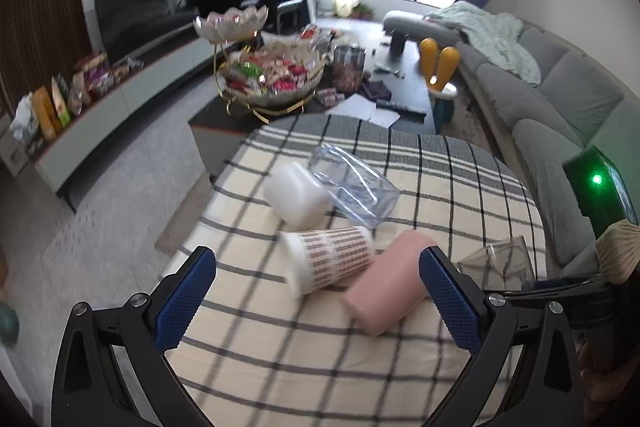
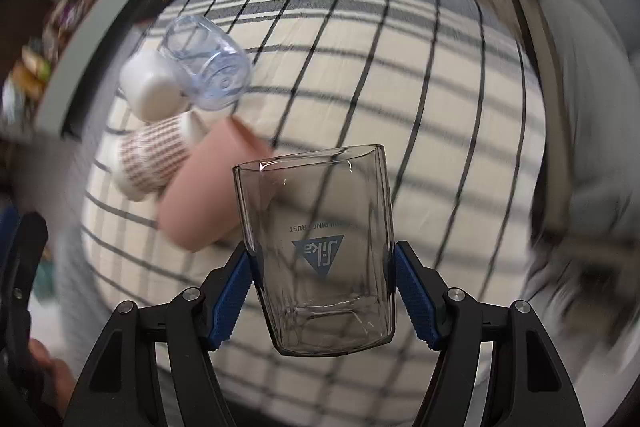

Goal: Flip cup upside down
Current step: 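Lift the grey tumbler with the right gripper and rotate it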

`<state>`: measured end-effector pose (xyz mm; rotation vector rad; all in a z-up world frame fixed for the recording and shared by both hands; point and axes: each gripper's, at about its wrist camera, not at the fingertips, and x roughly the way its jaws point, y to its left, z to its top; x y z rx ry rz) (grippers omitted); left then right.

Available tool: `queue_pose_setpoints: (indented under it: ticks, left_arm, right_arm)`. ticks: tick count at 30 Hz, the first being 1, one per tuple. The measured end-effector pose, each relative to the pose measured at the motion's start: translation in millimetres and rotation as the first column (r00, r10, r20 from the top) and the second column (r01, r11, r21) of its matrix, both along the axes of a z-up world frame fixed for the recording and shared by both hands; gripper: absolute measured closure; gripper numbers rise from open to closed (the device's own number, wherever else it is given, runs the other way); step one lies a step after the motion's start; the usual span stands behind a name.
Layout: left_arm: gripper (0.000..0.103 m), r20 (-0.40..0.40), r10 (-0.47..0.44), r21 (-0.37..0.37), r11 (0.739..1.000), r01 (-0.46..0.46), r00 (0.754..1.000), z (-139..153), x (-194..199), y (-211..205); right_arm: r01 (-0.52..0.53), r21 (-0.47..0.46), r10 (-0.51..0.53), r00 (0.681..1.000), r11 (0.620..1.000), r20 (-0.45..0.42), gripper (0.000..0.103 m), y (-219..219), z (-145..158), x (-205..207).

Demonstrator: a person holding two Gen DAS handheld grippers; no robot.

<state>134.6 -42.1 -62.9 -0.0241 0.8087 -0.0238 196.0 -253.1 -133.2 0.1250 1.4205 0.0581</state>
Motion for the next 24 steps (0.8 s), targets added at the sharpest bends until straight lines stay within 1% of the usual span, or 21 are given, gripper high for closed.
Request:
queue_pose_setpoints:
  ticks: [2, 4, 9, 14, 18, 24]
  left_arm:
    - [0.0, 0.031, -0.025, 0.024, 0.999, 0.024, 0.999, 5, -11, 17]
    - [0.0, 0.071, -0.031, 0.046, 0.999, 0.028, 0.997, 6, -26, 37]
    - [0.0, 0.075, -0.041, 0.06, 0.998, 0.036, 0.996, -1, -43, 86]
    - [0.0, 0.074, -0.067, 0.061, 0.996, 0.062, 0.995, -14, -46, 119]
    - [0.0, 0.056, -0.079, 0.023, 0.997, 0.077, 0.995, -27, -43, 144]
    - [0.0, 0.029, -0.063, 0.025, 0.998, 0.063, 0.998, -45, -32, 162]
  right_arm:
    - [0.077, 0.039, -0.077, 0.997, 0.996, 0.003, 0.034, 12, 1, -22]
    - [0.122, 0.066, -0.122, 0.992, 0.99, 0.005, 0.034, 25, -2, -38]
    - [0.181, 0.118, -0.182, 0.983, 0.976, -0.005, 0.034, 70, -14, -68]
    - [0.209, 0.129, -0.21, 0.978, 0.969, -0.011, 0.034, 110, -29, -72]
    - [0.249, 0.121, -0.247, 0.969, 0.961, -0.028, 0.034, 133, -43, -68]
    - [0.299, 0.084, -0.298, 0.954, 0.951, -0.021, 0.034, 146, -54, -57]
